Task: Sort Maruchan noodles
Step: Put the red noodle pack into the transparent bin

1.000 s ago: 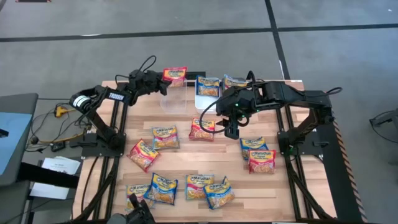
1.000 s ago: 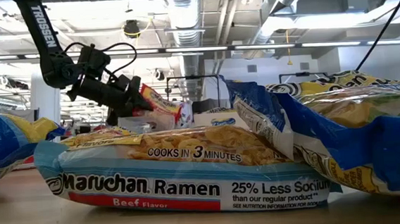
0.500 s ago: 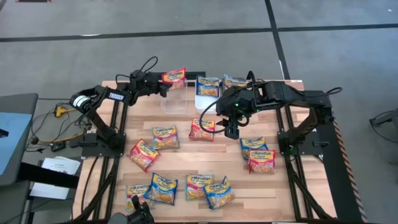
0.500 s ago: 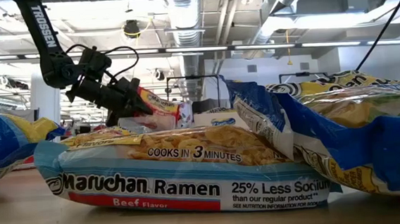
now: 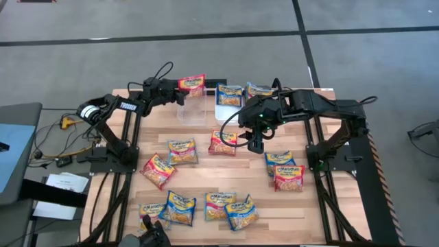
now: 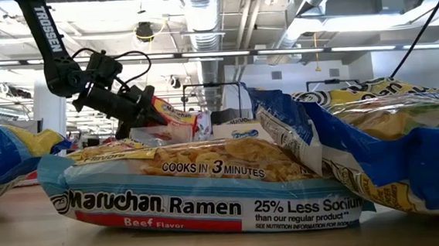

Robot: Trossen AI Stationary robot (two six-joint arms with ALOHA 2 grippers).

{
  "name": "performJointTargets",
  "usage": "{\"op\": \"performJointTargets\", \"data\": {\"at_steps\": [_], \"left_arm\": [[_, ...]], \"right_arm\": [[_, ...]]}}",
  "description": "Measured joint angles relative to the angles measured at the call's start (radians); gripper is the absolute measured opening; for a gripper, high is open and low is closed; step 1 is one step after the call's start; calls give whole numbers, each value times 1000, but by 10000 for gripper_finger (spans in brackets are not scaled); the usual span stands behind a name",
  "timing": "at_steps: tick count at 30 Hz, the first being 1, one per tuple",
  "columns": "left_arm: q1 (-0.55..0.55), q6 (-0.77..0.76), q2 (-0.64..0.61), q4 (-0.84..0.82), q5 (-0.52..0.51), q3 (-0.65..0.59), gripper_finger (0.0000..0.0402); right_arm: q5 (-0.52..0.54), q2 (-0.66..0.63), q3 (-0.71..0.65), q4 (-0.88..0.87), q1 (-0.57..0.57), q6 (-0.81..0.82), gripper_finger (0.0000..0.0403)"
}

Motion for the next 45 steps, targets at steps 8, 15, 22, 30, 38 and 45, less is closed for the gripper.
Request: {"op": "performJointTargets", "data": {"at_steps": [8,15,22,30,38,45], "left_arm": [[0,-6,0,-17,26,8,135],[-15,-1,0,-107,22,67,180],[-15,0,0,-140,2,88,199],[-8,1,0,-162,55,88,200],[30,-5,0,-161,141,88,200],[70,-33,0,-157,252,96,200]], "right_arm": [[-1,0,0,0,0,0,198],[-1,0,0,0,0,0,198],[-1,0,0,-1,1,0,198],[-1,0,0,-1,1,-2,198],[-1,0,0,-1,1,-2,198],[-1,0,0,-1,1,-1,198]]}}
